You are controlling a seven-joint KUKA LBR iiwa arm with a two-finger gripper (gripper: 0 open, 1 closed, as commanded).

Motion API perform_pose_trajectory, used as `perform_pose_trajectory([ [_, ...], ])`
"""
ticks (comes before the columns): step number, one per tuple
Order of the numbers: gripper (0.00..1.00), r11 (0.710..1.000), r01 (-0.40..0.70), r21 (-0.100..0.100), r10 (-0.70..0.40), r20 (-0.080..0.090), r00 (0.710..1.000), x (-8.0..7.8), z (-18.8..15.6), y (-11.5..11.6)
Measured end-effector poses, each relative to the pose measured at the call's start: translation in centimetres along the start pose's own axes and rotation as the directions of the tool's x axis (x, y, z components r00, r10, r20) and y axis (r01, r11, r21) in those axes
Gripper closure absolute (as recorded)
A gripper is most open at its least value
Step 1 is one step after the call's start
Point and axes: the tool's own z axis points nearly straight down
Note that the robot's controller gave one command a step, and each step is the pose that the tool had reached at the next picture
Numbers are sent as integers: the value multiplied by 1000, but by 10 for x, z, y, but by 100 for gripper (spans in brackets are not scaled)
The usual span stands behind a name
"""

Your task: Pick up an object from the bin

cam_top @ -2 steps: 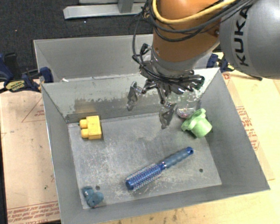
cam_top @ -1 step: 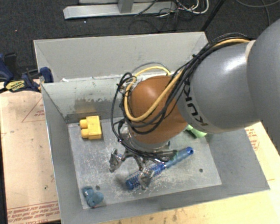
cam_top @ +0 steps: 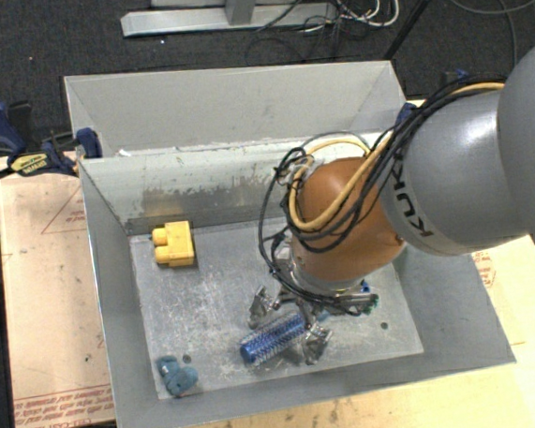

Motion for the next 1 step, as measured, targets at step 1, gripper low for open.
perform_pose_trajectory([
  [1,100,1000,8,-1,-8,3,1000,-3,-1,3],
])
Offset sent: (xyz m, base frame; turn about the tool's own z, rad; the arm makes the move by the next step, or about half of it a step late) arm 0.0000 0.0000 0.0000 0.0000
